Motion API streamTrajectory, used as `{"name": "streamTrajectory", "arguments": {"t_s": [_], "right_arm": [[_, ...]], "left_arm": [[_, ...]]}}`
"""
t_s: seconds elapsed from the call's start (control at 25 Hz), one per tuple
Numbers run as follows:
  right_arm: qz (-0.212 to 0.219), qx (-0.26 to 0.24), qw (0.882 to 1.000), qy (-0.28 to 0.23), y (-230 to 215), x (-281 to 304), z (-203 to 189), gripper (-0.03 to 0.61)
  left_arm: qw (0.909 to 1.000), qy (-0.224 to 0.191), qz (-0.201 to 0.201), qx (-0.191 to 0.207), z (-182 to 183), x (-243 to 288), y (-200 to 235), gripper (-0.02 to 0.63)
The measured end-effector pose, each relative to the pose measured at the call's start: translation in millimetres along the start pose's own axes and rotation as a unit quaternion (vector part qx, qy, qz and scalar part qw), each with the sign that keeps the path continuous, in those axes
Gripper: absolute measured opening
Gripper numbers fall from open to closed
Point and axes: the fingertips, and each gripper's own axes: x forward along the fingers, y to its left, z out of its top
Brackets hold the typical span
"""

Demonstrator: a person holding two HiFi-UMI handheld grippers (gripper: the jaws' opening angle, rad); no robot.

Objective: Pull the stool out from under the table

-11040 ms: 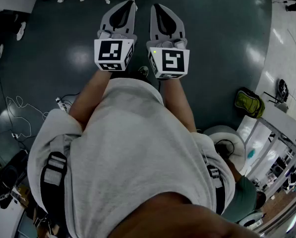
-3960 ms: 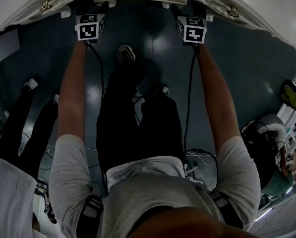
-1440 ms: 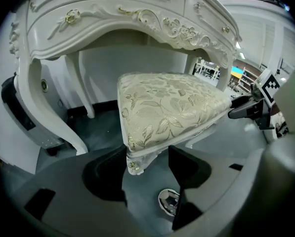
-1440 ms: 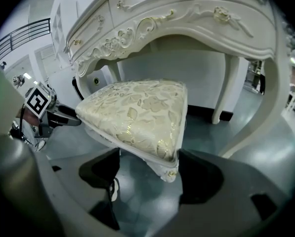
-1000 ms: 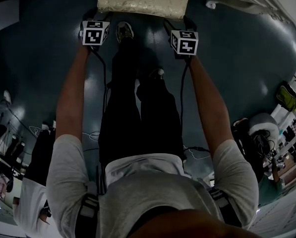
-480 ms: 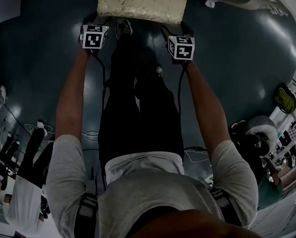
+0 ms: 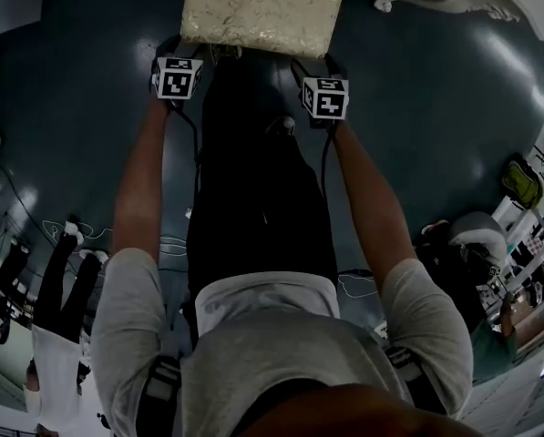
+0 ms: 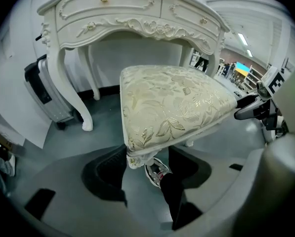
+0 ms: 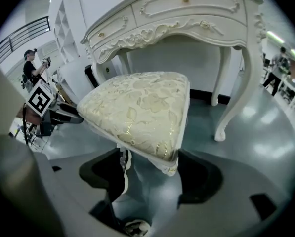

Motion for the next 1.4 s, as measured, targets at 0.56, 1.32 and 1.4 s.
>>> {"name": "streamTrajectory", "arguments": {"t_s": [0.56,1.32,1.4], "right_arm": [[0.017,0.056,0.998,-0.01,76.9,-96.2,91.2,0.014],[0.072,-0.133,0.981,-0.124,104.3,-231.3,298.0,0.014],[0.086,-0.18,0.968,-0.149,107.0,-258.3,308.7,0.014]], "left_arm": [[0.9947,-0.017,-0.019,-0.1,46.2,-108.2,-53.2,0.012],[0.9887,-0.139,-0.016,-0.053,267.3,-252.8,-100.7,0.009],[0.986,-0.152,-0.001,-0.068,274.1,-271.5,-111.3,0.009]]}}
